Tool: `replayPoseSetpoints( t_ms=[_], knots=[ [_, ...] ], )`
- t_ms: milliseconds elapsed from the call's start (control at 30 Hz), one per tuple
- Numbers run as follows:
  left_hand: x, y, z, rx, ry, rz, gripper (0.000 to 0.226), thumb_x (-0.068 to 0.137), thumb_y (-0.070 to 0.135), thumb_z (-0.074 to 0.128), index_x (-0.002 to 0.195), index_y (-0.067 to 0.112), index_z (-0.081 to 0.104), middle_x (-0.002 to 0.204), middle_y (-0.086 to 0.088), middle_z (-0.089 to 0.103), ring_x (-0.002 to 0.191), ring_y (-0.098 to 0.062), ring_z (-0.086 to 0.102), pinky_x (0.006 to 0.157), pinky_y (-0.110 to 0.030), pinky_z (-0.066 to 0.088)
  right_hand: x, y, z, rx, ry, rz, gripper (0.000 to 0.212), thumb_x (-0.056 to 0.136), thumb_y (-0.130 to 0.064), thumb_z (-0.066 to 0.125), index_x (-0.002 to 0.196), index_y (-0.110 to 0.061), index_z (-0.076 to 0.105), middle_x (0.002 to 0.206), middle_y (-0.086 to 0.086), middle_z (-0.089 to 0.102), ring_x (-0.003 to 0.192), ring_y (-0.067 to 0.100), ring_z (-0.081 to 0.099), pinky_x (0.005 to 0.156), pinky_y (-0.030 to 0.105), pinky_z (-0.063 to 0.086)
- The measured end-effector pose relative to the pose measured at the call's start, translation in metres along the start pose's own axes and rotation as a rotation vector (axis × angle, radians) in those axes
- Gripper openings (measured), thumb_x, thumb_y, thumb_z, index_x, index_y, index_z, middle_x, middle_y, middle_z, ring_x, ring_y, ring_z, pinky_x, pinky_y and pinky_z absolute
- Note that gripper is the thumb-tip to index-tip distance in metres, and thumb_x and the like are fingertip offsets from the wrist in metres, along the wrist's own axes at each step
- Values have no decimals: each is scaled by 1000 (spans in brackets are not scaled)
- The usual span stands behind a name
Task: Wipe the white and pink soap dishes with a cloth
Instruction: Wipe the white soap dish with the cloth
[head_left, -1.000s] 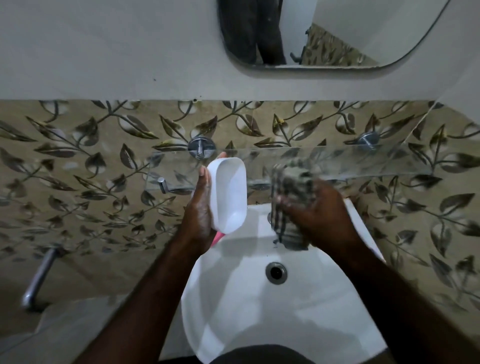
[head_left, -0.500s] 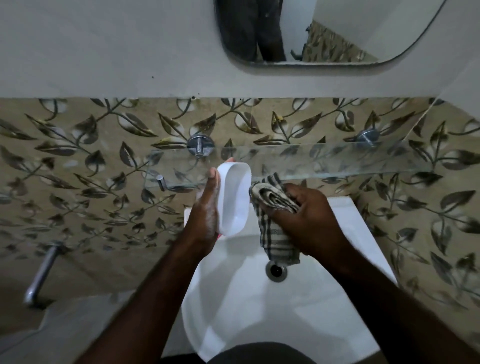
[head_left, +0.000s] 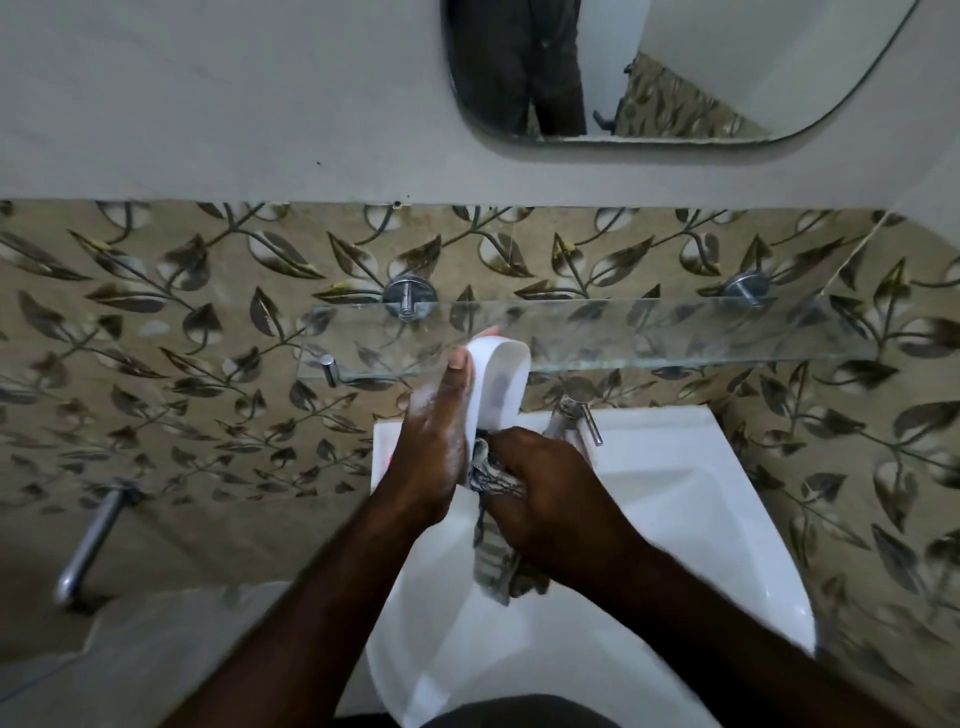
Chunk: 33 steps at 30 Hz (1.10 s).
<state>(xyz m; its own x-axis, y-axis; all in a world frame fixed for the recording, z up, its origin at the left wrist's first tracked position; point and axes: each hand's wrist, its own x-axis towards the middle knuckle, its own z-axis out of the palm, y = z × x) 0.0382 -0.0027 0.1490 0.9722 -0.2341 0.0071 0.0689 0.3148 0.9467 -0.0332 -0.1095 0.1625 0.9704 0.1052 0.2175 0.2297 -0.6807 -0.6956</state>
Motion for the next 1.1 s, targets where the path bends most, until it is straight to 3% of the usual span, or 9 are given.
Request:
replayPoseSetpoints(
  t_ms=[167, 267, 333, 400, 533, 633, 733, 967, 1100],
  knots=[
    [7, 10, 6, -18, -90, 76, 45, 94, 57, 39, 119, 32, 68, 114, -1, 72, 104, -20, 67, 87, -38, 55, -2, -12, -4, 483, 55, 116, 11, 85, -18, 58, 75, -20, 58, 66, -11, 57, 60, 6, 54, 57, 24, 44],
    [13, 21, 3, 14, -128, 122, 51, 91, 62, 40, 127, 34, 62, 115, 2, 71, 99, -17, 66, 84, -38, 56, -12, -4, -1, 91, 72, -107, 31, 75, -13, 62, 100, -31, 65, 98, -19, 65, 83, 7, 64, 70, 22, 52],
    [13, 23, 5, 19, -113, 102, 49, 89, 64, 44, 122, 35, 65, 112, 0, 72, 97, -18, 67, 84, -42, 56, -12, 14, -3, -337, 137, -241, 49, 70, -3, 74, 117, -16, 69, 122, -1, 68, 94, 23, 70, 74, 32, 58],
    [9, 21, 12, 13, -55, 75, 48, 84, 67, 48, 114, 37, 70, 106, 0, 74, 96, -21, 68, 86, -46, 55, -10, 17, -3, -301, 187, -185, 44, 73, 1, 72, 113, -16, 71, 114, 7, 73, 86, 30, 72, 71, 39, 59],
    [11, 17, 18, 49, -28, 153, 50, 94, 56, 38, 126, 29, 63, 125, -4, 67, 115, -21, 63, 99, -40, 51, -3, -5, 7, 496, 155, 143, 14, 79, -17, 51, 73, -27, 59, 59, -9, 58, 55, 8, 55, 55, 28, 46],
    [16, 21, 13, 44, -30, 175, 43, 96, 55, 37, 117, 34, 68, 113, 2, 72, 103, -13, 67, 82, -28, 56, -9, -3, 6, 245, 214, -17, 17, 79, -16, 52, 85, -28, 64, 75, -8, 68, 64, 8, 63, 60, 21, 49],
    [15, 22, 15, 7, 82, 8, 42, 81, 68, 47, 87, 38, 76, 88, -3, 73, 85, -22, 69, 78, -49, 57, -9, 15, 4, -350, 263, -212, 44, 73, 3, 67, 114, -14, 71, 108, 4, 74, 81, 26, 72, 70, 29, 57],
    [14, 16, 19, 29, -5, 122, 45, 87, 65, 43, 113, 38, 69, 109, -3, 73, 99, -23, 67, 87, -42, 54, 9, -7, 1, 545, 232, 184, 13, 79, -22, 53, 69, -16, 58, 58, -7, 58, 54, 8, 55, 53, 27, 48],
    [16, 10, 13, -19, 61, 106, 44, 89, 60, 43, 114, 36, 70, 118, 1, 71, 115, -22, 63, 104, -49, 46, 2, 7, -3, 25, 134, -29, 12, 80, -15, 58, 81, -22, 68, 79, -5, 68, 74, 14, 64, 67, 29, 50]
  ],
)
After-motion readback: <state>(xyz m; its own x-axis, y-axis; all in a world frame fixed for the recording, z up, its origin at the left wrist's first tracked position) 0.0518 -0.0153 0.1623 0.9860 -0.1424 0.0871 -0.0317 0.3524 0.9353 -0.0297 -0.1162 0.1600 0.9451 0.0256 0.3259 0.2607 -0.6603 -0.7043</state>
